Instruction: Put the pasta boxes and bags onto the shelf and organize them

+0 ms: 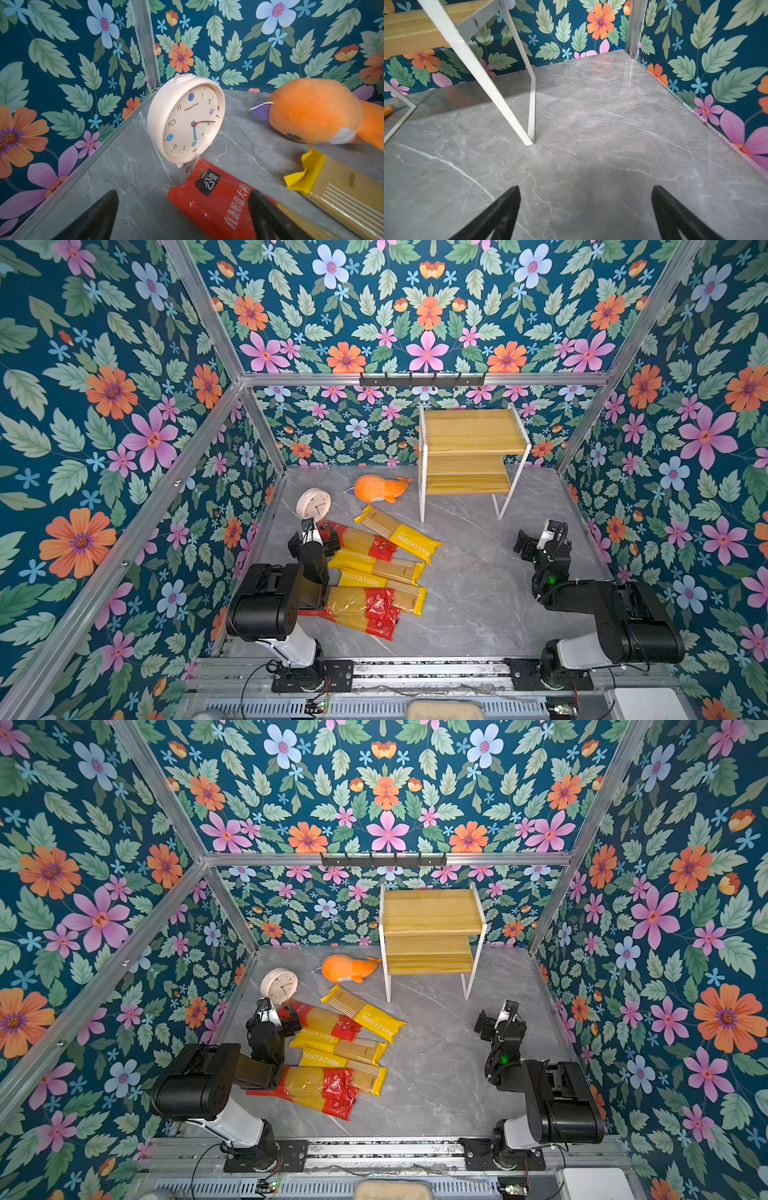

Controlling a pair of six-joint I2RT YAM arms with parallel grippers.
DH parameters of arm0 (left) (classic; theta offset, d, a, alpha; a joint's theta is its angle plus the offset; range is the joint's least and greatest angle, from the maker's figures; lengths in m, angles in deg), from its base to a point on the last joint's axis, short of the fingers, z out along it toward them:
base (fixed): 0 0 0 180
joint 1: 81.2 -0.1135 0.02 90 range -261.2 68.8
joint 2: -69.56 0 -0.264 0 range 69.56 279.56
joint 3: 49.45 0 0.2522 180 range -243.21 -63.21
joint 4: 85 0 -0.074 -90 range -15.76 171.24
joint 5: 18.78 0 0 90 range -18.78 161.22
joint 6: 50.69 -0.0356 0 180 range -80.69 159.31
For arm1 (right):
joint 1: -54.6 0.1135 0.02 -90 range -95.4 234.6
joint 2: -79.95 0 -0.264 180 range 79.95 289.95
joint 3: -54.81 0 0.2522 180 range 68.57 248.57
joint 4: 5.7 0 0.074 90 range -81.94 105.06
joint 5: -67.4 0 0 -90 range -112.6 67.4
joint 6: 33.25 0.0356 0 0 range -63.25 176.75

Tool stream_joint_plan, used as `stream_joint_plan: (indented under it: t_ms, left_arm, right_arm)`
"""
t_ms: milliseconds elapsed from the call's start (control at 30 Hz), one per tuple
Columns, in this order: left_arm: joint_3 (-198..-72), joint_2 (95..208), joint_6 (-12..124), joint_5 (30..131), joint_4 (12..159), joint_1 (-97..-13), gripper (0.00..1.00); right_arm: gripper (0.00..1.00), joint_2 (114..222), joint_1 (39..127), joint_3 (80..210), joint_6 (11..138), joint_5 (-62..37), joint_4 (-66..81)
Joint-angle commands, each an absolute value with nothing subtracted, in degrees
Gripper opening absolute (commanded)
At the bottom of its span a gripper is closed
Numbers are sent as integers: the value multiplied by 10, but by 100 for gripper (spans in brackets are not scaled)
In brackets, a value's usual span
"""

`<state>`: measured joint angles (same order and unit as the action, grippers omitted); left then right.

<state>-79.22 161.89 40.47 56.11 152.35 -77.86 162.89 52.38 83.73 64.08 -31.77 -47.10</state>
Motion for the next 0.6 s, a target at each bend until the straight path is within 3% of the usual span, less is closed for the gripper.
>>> stream_joint_plan:
  t_ms: [0,567]
  left_arm:
    - [-790,1616,405,572,1529,-780,100]
    - [-790,1617,406,574,1529,-781,100]
  right_arm:
    - [99,1630,524,841,634,-317,-480]
    - [99,1636,550,850,613,-348,-474]
